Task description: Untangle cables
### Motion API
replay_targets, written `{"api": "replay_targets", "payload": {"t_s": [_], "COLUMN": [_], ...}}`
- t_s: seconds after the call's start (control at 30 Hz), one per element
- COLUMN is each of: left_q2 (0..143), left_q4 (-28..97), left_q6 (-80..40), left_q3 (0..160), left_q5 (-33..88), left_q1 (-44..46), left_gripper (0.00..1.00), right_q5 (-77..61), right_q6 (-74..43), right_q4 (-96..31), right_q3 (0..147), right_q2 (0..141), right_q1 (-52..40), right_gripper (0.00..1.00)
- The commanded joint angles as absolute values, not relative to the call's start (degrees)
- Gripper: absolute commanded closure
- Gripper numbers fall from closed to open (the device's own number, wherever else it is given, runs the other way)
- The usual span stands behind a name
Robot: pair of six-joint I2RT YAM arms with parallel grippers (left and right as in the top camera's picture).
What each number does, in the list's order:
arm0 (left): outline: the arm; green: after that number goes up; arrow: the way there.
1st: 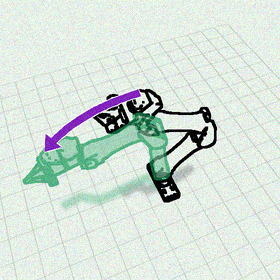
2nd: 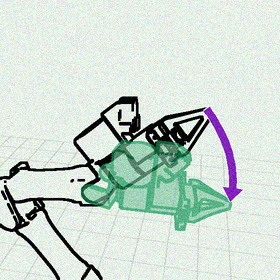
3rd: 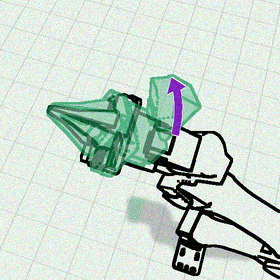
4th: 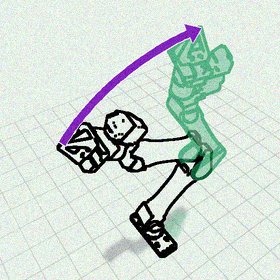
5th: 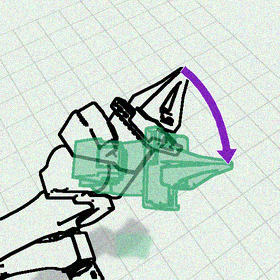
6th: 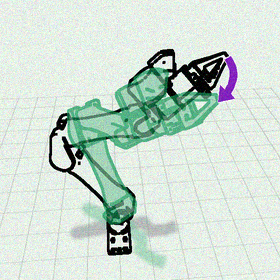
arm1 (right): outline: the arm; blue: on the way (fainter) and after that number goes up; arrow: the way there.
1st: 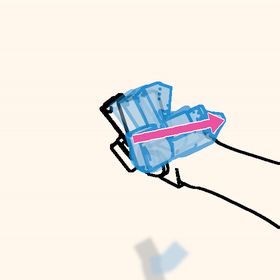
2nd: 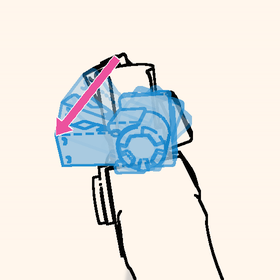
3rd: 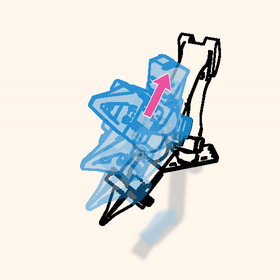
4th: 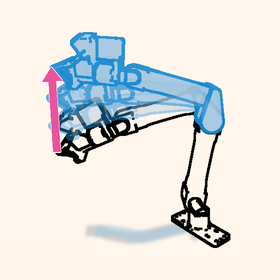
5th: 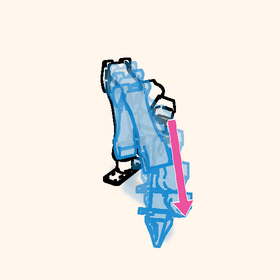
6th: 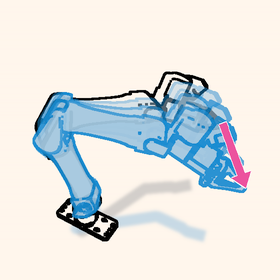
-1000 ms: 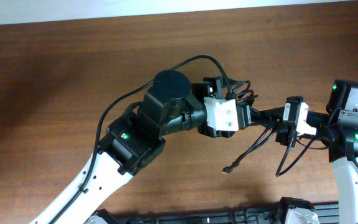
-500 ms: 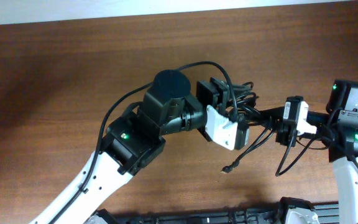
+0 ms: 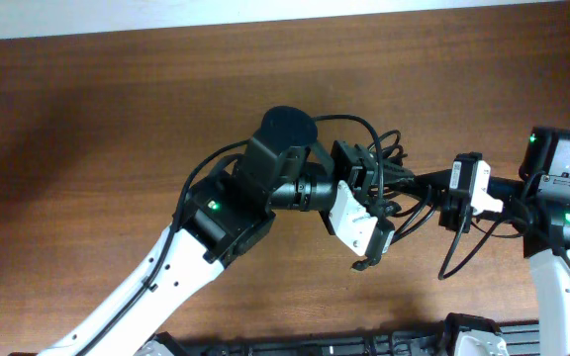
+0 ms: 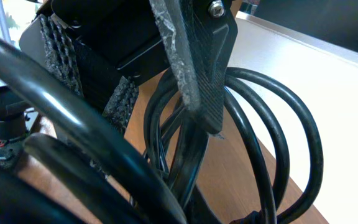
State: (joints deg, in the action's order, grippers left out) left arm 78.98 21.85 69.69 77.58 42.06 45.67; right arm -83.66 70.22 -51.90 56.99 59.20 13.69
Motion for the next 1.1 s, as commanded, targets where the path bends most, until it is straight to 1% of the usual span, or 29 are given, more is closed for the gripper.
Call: {"api": "replay_targets", "payload": {"t_s": [0.0,0.2,0.3,0.33,0.4,0.53,0.6,0.63,0.67,0.7,0.73,0.77,1.03,1.07], "left_q2": [80.31,80.79,80.84,80.84,80.84,80.84,80.84,80.84,80.84,80.84,80.84,80.84,80.82,80.82], "left_q4": [22.59,22.87,22.85,22.87,23.57,26.20,26.76,26.89,26.87,26.85,26.85,26.85,26.72,26.70], "left_q6": [70.57,70.08,65.43,63.16,60.88,60.88,60.86,60.86,60.86,60.86,60.86,60.86,59.55,59.53], "left_q3": [78.37,78.37,78.37,78.37,78.37,78.37,78.37,78.37,78.37,78.37,78.37,78.37,78.37,78.37], "left_q5": [42.78,34.09,27.75,26.09,25.19,25.30,25.76,25.93,26.13,26.11,26.13,26.15,29.15,29.12], "left_q1": [45.74,45.74,45.74,45.74,45.69,45.76,45.74,45.74,45.74,45.74,45.74,45.74,45.74,45.74], "left_gripper": [0.45,0.44,0.46,0.48,0.48,0.48,0.54,0.63,0.87,0.93,0.95,1.00,1.00,1.00], "right_q5": [-86.39,-86.37,-86.35,-86.35,-86.37,-86.39,-86.37,-86.35,-86.32,-86.32,-86.32,-86.35,-86.32,-86.30], "right_q6": [68.29,68.36,68.66,68.79,68.77,68.75,68.75,68.75,68.75,68.73,68.73,68.71,68.53,68.53], "right_q4": [-51.72,-51.68,-51.64,-51.44,-50.06,-46.98,-46.46,-46.46,-46.48,-46.48,-46.48,-46.48,-46.68,-46.70], "right_q3": [57.32,57.32,57.32,57.32,57.32,57.32,57.32,57.32,57.32,57.32,57.32,57.32,57.32,57.32], "right_q2": [58.98,58.98,58.98,58.98,58.98,58.98,58.98,58.98,58.98,58.98,58.98,58.98,58.98,58.98], "right_q1": [13.85,13.85,13.85,13.85,13.85,13.85,13.85,13.85,13.85,13.85,13.85,13.85,13.85,13.87], "right_gripper": [0.96,0.96,0.96,0.96,0.96,0.96,0.96,0.96,0.96,0.96,0.96,0.96,0.96,0.91]}}
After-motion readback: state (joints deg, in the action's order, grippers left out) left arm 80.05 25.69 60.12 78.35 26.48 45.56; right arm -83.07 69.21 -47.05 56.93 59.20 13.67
